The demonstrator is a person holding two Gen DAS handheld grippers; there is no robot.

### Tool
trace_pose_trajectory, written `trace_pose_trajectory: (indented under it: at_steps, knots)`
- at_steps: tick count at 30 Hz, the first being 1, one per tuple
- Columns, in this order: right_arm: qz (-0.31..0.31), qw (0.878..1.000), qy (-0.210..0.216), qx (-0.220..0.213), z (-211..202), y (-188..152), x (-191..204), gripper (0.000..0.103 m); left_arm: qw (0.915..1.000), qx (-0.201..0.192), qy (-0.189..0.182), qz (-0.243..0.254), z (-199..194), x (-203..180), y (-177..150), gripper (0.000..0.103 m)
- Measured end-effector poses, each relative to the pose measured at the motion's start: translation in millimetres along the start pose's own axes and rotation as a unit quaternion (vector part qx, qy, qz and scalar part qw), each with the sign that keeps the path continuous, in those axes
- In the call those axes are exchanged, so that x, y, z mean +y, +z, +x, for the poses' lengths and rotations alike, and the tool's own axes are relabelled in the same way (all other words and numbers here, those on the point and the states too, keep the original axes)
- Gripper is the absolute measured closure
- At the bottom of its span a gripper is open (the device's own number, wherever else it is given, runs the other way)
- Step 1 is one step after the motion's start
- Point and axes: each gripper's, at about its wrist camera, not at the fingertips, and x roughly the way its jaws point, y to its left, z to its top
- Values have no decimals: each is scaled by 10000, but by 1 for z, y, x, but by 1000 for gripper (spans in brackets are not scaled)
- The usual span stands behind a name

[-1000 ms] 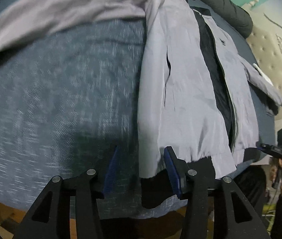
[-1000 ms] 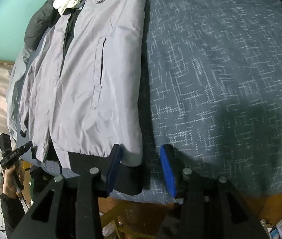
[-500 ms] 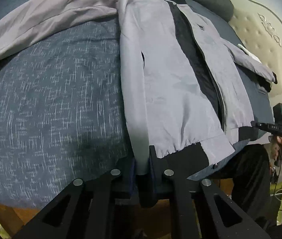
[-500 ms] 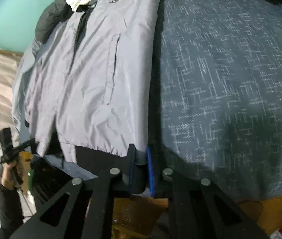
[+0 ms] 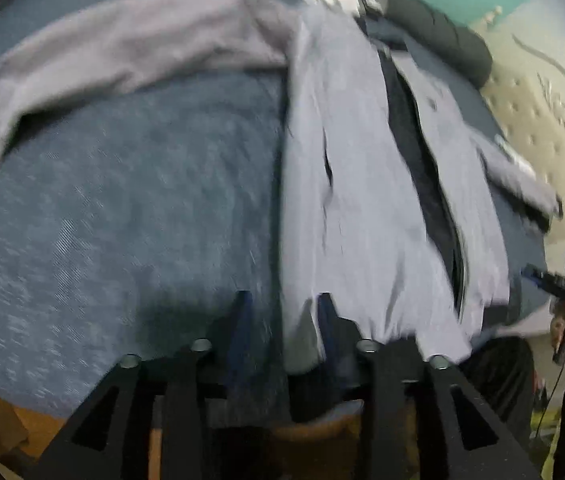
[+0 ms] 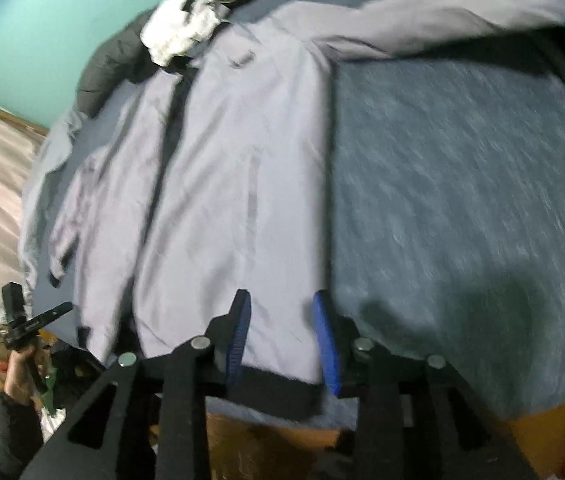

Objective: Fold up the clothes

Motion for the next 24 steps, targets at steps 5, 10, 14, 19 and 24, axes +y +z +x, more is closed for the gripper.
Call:
trace_pose_trajectory:
  at_steps: [5,10,14,19,24]
  knots:
    - [-216,9993,273,-98,35,25,46,69,9988,-479,37,-42,-1,-5,35,59]
    - [-491,9975,500,-117,76,63,82,67,9974,-724,21,-7,11,-11,57,59]
    - [-612,9956,710,-51,112,95,105,66,9964,-846,9,-65,31,-12,81,59]
    - [-765,9933,861,128,156,125,134,58,9947,-989,-158,-218,50,-7,104,59]
    - [-896,9910,930,346,204,145,163,57,9930,-1088,-286,-349,63,0,121,59]
